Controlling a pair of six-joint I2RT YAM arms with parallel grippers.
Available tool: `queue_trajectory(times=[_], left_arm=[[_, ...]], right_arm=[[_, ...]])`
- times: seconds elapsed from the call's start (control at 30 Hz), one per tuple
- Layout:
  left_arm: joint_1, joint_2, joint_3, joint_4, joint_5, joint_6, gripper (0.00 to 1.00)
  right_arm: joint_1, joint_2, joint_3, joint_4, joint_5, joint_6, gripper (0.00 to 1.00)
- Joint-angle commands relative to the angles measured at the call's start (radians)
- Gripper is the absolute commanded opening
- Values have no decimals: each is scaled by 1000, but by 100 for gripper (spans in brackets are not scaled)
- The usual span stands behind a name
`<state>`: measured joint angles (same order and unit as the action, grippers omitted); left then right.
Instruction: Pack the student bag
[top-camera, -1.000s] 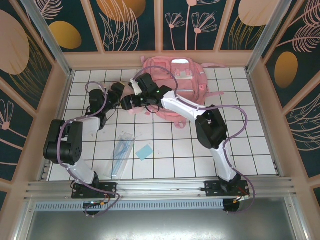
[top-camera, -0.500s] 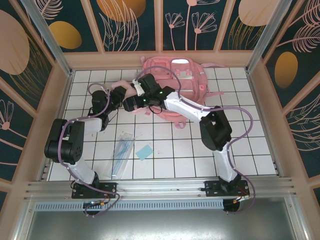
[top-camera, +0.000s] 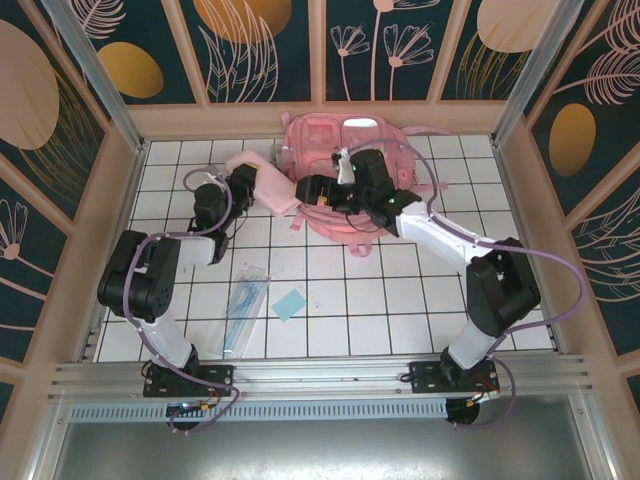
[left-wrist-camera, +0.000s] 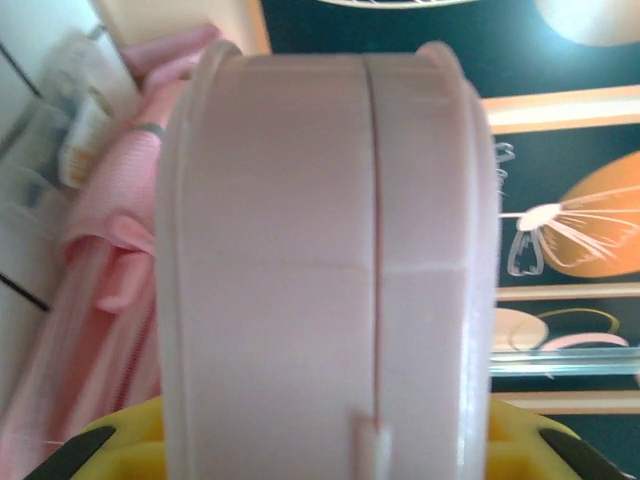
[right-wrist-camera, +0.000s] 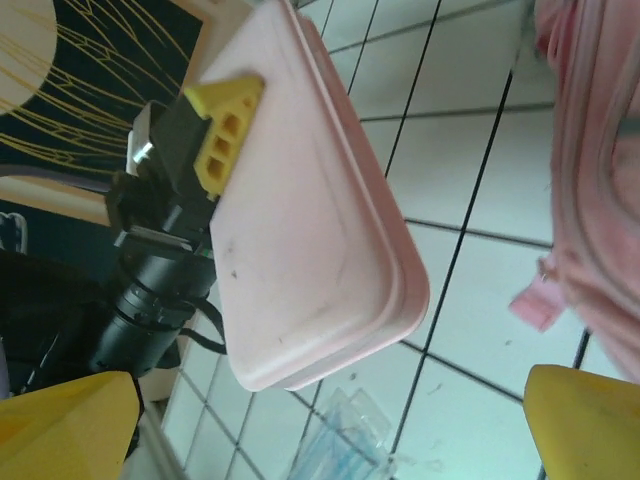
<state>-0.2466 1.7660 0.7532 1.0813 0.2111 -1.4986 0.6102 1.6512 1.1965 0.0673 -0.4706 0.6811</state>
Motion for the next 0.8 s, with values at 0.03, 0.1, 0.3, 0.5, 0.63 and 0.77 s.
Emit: queue_trajectory(times=[0.03,0.1,0.3,0.5,0.63,0.77], left_arm=[[-64,26,6,245,-87,-86,13],[-86,30,-1,271,-96,-100,13],[-139,17,-27,264,-120,-101,14],[-154,11,-26,244,-124,-100,17],[-156,13,-2,215,-97,-89,54],[-157,-21,12,83,-55,-16,81]], right_arm=[[27,-4,-116,392,-16,326,99],[35,16,-124,445,-12,355,99],[34,41,-152,582,5,398,86],[28,32,-190,612,24,409,32],[11,15,-209,618,13,402,10],[-49,-57,-260,574,12,360,12]])
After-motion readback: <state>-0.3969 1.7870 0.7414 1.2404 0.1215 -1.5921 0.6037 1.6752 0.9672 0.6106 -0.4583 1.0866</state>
